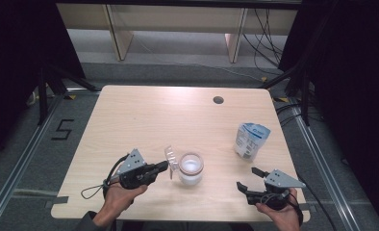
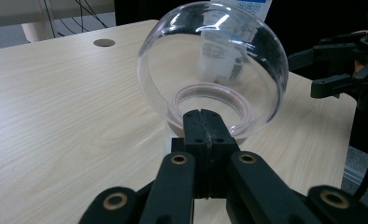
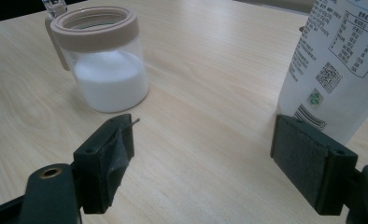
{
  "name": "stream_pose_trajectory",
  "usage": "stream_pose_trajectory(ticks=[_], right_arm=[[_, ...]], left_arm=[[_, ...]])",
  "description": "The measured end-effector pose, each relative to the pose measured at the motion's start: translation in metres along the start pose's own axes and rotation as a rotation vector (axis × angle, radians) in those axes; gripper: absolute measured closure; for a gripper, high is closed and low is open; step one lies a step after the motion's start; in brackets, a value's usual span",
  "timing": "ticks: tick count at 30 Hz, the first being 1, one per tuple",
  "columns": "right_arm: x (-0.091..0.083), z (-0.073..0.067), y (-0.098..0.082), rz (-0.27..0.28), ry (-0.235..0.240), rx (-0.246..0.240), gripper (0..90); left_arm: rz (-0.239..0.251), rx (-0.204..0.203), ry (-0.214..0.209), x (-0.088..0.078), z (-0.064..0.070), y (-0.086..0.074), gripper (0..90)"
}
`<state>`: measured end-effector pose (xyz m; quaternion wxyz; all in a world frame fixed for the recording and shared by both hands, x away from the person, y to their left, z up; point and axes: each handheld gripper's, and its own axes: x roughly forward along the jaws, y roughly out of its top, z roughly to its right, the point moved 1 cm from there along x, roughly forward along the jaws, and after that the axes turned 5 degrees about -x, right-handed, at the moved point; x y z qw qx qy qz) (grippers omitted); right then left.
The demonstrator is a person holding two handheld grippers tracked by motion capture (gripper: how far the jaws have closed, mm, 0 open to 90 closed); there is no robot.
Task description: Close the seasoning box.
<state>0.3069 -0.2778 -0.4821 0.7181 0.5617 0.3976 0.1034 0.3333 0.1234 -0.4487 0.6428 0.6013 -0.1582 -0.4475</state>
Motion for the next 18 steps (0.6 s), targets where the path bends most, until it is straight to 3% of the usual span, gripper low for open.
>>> stream_pose_trajectory(ticks=[2,3,4,10,11,15,18], right_arm=[[0.0003,0.0017,0.0001,0.013,-0.01,-0.03,22.5],[0.0001,0.0012,0.0001,0.011,-0.012,-0.025,22.5],[-0.0011,-0.0025,-0.0002,-0.008,-0.006,0.026,22.5],[0.0003,-0.0003,0.0,0.01,-0.008,-0.005,22.6],[-0.0008,-0.0023,0.0,-0.01,-0.003,0.022,22.7],[0.0005,0.0008,0.0002,0.014,-0.012,-0.02,22.9],[0.0002,-0.0007,0.0002,0.004,-0.004,0.002,22.9]], left_arm=[[-0.009,0.004,0.006,0.0002,0.0002,0.0,89.4],[-0.008,0.005,0.005,0.0008,0.0003,-0.0001,89.4],[-0.008,0.004,0.005,0.0012,0.0003,-0.0002,89.4],[-0.008,0.001,0.005,0.0027,0.0004,-0.0004,89.3],[-0.009,0.004,0.005,0.0029,0.0003,-0.0002,89.3],[-0.009,0.009,0.005,0.0039,0.0008,0.0003,89.3],[-0.013,0.015,0.0,0.0045,0.0008,0.0005,89.3]])
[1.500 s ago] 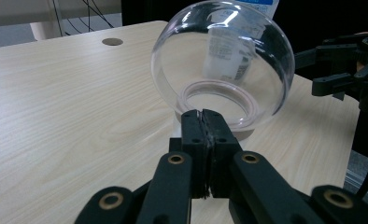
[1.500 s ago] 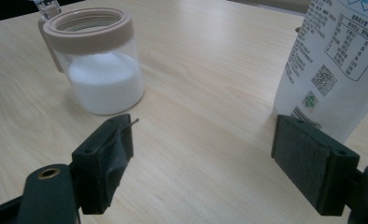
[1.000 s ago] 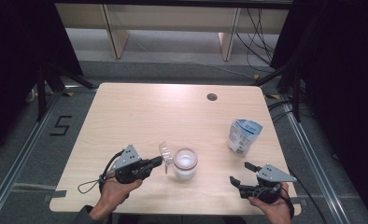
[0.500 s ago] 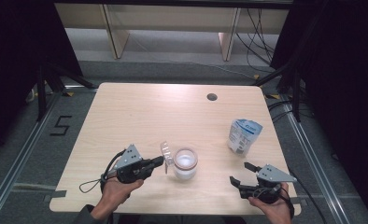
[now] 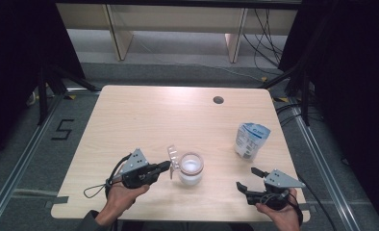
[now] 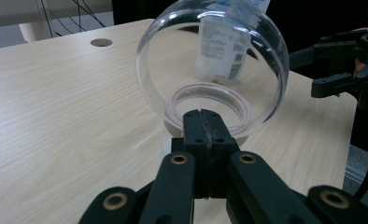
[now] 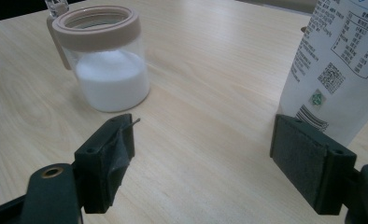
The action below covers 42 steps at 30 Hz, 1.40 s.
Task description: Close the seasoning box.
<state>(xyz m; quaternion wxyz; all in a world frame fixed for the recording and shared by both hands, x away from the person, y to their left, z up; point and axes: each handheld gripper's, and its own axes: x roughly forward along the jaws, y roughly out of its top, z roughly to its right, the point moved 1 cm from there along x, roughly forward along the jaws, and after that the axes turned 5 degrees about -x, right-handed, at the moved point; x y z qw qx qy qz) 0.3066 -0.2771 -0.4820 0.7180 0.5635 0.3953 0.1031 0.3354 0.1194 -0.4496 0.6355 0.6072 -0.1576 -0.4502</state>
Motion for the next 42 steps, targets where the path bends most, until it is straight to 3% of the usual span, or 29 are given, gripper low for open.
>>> stream_pose_trajectory(ticks=[3,4,7,11,13,15,17,20,36,42], right_arm=[[0.001,0.001,0.0,0.012,-0.004,-0.019,23.0],[0.0,-0.002,0.0,0.003,-0.002,0.009,23.0],[0.001,0.001,0.0,0.009,-0.006,-0.024,23.1],[0.001,0.001,0.0,0.009,-0.001,-0.032,23.1],[0.001,-0.001,0.0,-0.004,0.013,-0.005,23.1],[0.001,0.001,0.0,0.009,-0.001,-0.032,23.1],[0.001,-0.001,0.0,-0.005,0.014,-0.005,23.1],[0.002,0.0,0.0,0.011,-0.001,-0.03,23.1],[0.002,-0.001,0.0,-0.002,0.013,-0.013,23.1],[0.002,-0.001,0.0,-0.002,0.016,-0.009,23.1]], left_arm=[[0.001,-0.004,0.0,0.001,0.0,0.0,89.3],[0.002,-0.005,-0.001,0.001,0.001,0.0,89.3],[0.002,-0.009,-0.003,0.002,0.001,0.0,89.3],[0.007,-0.004,-0.013,0.003,0.001,0.0,89.3],[0.004,-0.006,-0.009,0.004,0.001,0.0,89.3],[0.009,-0.004,-0.016,0.004,0.001,0.0,89.3],[0.002,-0.003,-0.009,0.004,0.002,0.0,89.3],[-0.002,0.0,-0.011,0.005,0.002,0.0,89.3],[-0.014,-0.001,-0.022,0.012,0.003,0.001,88.8],[-0.013,-0.033,-0.035,0.011,0.003,-0.001,77.5]])
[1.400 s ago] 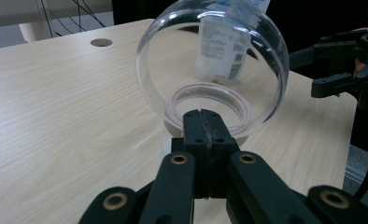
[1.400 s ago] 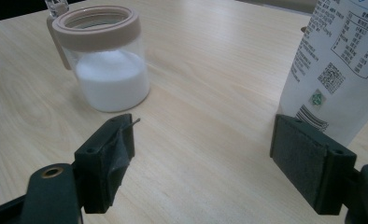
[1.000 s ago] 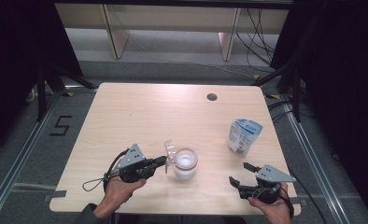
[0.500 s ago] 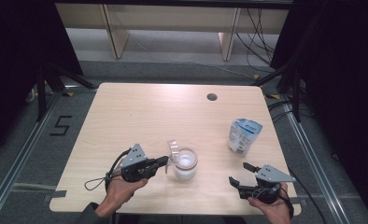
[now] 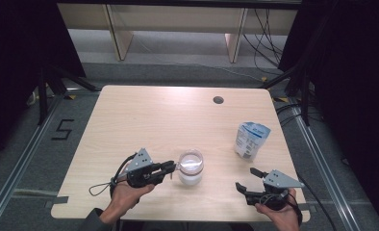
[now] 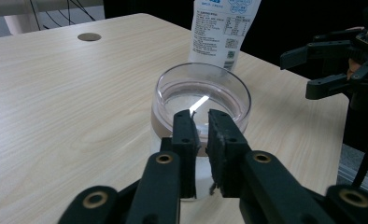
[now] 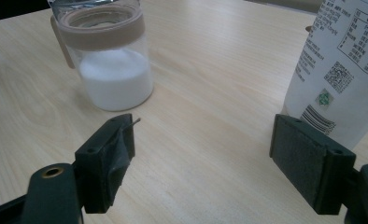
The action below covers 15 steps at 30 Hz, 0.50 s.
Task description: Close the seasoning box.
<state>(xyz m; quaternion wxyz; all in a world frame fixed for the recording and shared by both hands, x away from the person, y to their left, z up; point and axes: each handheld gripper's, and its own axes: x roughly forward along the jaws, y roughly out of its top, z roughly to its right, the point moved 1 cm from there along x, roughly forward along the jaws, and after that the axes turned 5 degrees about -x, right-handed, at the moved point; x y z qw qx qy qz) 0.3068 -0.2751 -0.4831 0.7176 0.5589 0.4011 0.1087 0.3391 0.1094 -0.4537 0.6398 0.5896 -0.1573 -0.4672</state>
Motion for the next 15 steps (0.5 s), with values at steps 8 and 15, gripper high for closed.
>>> stream_pose_trajectory(ticks=[8,15], right_arm=[[0.0001,-0.0001,0.0006,0.013,-0.002,-0.006,22.6],[0.0004,-0.0018,0.0025,0.04,0.01,0.015,19.3]], left_arm=[[-0.008,-0.03,-0.022,-0.0064,-0.0027,-0.0021,52.8],[-0.025,-0.051,-0.029,-0.0098,-0.0039,-0.0076,33.7]])
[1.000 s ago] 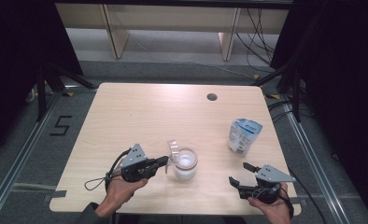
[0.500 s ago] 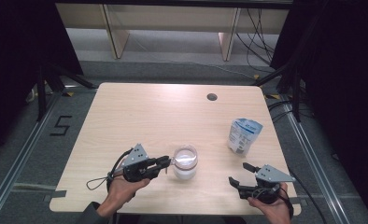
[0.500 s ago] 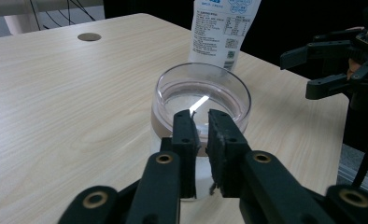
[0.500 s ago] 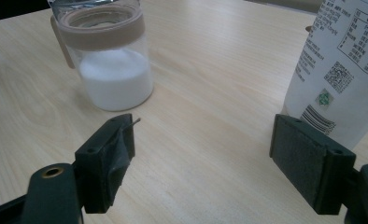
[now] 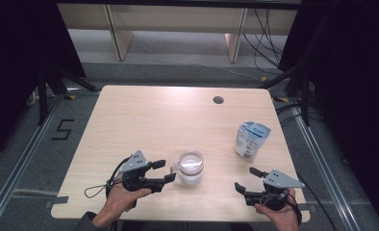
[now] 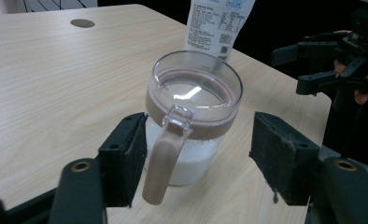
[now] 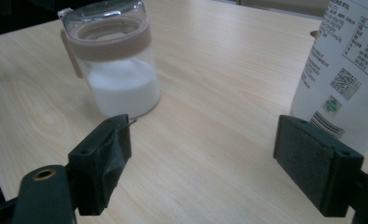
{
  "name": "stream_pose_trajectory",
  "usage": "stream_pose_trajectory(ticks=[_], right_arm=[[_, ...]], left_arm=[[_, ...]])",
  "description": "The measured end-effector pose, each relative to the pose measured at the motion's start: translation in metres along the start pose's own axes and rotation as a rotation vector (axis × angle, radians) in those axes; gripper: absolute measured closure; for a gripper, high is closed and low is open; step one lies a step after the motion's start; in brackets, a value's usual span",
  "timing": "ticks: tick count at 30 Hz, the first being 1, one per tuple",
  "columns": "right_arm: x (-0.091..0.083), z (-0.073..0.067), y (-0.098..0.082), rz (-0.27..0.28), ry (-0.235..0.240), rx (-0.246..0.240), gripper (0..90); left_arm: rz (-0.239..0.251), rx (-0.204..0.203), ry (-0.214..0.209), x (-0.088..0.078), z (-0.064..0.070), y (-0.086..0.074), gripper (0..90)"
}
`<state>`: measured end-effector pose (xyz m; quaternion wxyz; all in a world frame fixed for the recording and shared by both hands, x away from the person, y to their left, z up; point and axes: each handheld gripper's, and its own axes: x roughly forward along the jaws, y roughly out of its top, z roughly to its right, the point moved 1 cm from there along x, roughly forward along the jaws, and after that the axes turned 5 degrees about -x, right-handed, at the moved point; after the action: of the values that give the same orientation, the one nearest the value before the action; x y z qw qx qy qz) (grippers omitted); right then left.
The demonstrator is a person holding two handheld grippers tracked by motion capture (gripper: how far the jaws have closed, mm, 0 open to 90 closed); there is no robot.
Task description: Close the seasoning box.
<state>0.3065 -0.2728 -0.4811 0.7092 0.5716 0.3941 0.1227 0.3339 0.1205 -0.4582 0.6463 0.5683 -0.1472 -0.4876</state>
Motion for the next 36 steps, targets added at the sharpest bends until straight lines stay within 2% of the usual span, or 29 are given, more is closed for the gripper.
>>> stream_pose_trajectory(ticks=[1,2,4,5,6,7,9,10,12,13,16,17,19,20,21,23,24,25,26,27,29,34,35,36], right_arm=[[-0.001,-0.001,0.0,-0.015,0.012,0.017,18.3],[-0.001,-0.001,0.001,-0.006,0.018,0.027,17.2],[-0.001,-0.002,0.002,0.005,0.03,0.035,16.4],[0.0,-0.005,0.002,0.02,0.04,0.069,16.1],[-0.002,-0.004,0.002,0.005,0.041,0.064,15.9],[-0.001,-0.004,0.002,0.009,0.04,0.055,15.8],[0.0,-0.004,0.003,0.018,0.048,0.03,15.8],[0.0,-0.006,0.003,0.019,0.051,0.052,15.8],[0.001,-0.006,0.003,0.031,0.059,0.021,15.8],[0.001,-0.007,0.003,0.025,0.062,0.034,15.8],[0.002,-0.006,0.003,0.025,0.061,0.015,15.8],[0.002,-0.007,0.003,0.02,0.06,0.025,15.8],[0.003,-0.006,0.002,0.015,0.081,0.023,15.8],[0.004,-0.006,0.002,0.028,0.093,0.029,15.7],[0.003,-0.005,0.002,0.014,0.095,0.025,15.7],[0.004,-0.005,0.002,0.013,0.101,0.029,15.7],[0.004,-0.005,0.002,0.011,0.103,0.028,15.7],[0.004,-0.005,0.002,0.013,0.083,0.006,15.7],[0.004,-0.005,0.002,0.021,0.077,0.005,15.7],[0.004,-0.006,0.002,0.018,0.088,0.014,15.7],[0.004,-0.006,0.002,0.018,0.082,0.0,15.8],[0.004,-0.006,0.002,0.013,0.071,-0.01,15.8],[0.004,-0.006,0.002,0.02,0.079,-0.008,15.8],[0.002,-0.01,0.001,-0.007,0.075,0.048,15.8]], left_arm=[[-0.003,-0.004,0.005,0.0,0.0,-0.001,32.5],[-0.009,0.001,-0.003,-0.001,-0.002,-0.002,31.4],[-0.026,-0.003,0.011,-0.002,-0.001,-0.006,30.3],[-0.033,-0.001,0.007,-0.002,-0.002,-0.007,29.8],[-0.029,-0.009,0.004,-0.001,-0.001,-0.008,29.3],[-0.045,-0.003,0.013,-0.002,-0.001,-0.01,28.8],[-0.048,-0.008,0.006,-0.001,-0.002,-0.012,28.3],[-0.055,-0.002,0.007,-0.002,-0.002,-0.013,28.1],[-0.063,-0.017,0.022,-0.003,-0.001,-0.015,27.7],[-0.067,-0.016,0.023,-0.003,-0.001,-0.016,27.5],[-0.071,-0.007,0.025,-0.004,-0.002,-0.018,27.1],[-0.075,-0.004,0.02,-0.004,-0.003,-0.019,26.8],[-0.077,-0.024,0.031,-0.005,-0.003,-0.021,26.2],[-0.075,-0.014,0.031,-0.005,-0.003,-0.022,26.1],[-0.084,-0.004,0.03,-0.006,-0.004,-0.023,25.9],[-0.081,-0.027,0.034,-0.006,-0.003,-0.025,25.6],[-0.086,-0.025,0.043,-0.006,-0.002,-0.026,25.6],[-0.083,-0.03,0.037,-0.006,-0.002,-0.027,25.5],[-0.084,-0.027,0.037,-0.006,-0.002,-0.027,25.3],[-0.088,-0.024,0.038,-0.006,-0.002,-0.028,25.2],[-0.096,-0.009,0.04,-0.007,-0.002,-0.029,25.1],[-0.108,-0.005,0.038,-0.008,-0.002,-0.034,25.0],[-0.108,-0.005,0.039,-0.008,-0.002,-0.036,24.9],[-0.119,0.01,0.039,-0.009,-0.002,-0.036,24.8]])
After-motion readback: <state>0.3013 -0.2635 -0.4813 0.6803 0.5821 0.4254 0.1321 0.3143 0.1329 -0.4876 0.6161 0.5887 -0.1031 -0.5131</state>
